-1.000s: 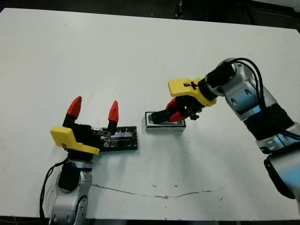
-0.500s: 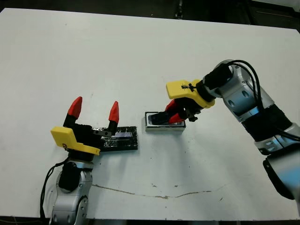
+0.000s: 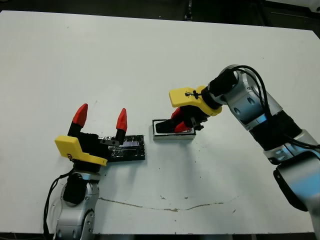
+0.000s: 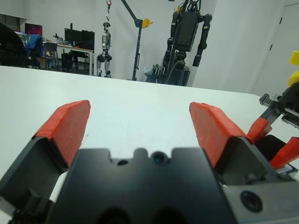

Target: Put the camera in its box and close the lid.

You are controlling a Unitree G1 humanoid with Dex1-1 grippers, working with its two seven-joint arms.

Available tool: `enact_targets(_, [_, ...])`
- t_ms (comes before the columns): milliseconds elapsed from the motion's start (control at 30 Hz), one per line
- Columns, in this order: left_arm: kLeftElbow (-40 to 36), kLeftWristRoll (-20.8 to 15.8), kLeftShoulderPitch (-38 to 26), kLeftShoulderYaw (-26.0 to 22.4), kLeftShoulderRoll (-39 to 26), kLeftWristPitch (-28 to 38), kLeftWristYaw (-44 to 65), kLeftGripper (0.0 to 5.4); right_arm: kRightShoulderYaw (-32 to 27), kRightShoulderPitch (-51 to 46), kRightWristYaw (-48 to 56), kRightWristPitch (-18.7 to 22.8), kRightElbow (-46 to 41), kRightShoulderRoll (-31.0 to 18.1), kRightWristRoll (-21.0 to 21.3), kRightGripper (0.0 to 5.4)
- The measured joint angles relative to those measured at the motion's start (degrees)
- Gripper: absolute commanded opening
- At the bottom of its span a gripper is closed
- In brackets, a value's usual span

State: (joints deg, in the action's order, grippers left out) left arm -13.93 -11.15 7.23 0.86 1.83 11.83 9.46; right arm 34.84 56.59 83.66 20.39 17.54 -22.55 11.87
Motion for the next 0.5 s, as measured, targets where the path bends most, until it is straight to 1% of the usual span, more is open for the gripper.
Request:
enact_targets(100, [0.00, 0.16, 0.15, -0.01, 0.00, 0.02, -0.13, 5.40, -0.09, -0.21, -0.17, 0.05, -0.53, -0.01, 0.02, 1.65])
enact_targets(167, [0.00, 0.16, 0.16, -0.02, -0.03, 0.05, -0.13, 5.40, -0.42, -0.45, -0.33, -0.06, -0.83, -0.02, -0.01, 2.03])
enact_targets(200, [0.00, 0.12, 0.16, -0.02, -0.03, 0.05, -0.13, 5.40, -0.67, -0.50, -0.31, -1.01, -0.74, -0.02, -0.32, 2.13])
enact_targets(333, [0.00, 0.09, 0.19, 0.03, 0.05, 0.07, -0.13, 5.40, -1.44, -0.54, -0.36, -7.45, 0.66, 1.07, -1.47, 2.58])
enact_targets(367, [0.00, 0.02, 0.24, 0.04, 0.05, 0.07, -0.11, 5.40, -1.97, -0.45, -0.35, -8.46, 1.02, 1.11, -2.26, 2.71])
enact_targets(433, [0.00, -0.20, 0.25, 0.02, 0.04, 0.10, -0.09, 5.40, -2.15, -0.38, 0.29, -9.25, 1.24, 1.16, -3.37, 2.99])
enact_targets(500, [0.02, -0.18, 0.26, 0.02, 0.02, 0.22, -0.09, 5.40, -2.27, -0.29, 0.33, -9.28, 0.92, 0.82, -3.33, 3.29])
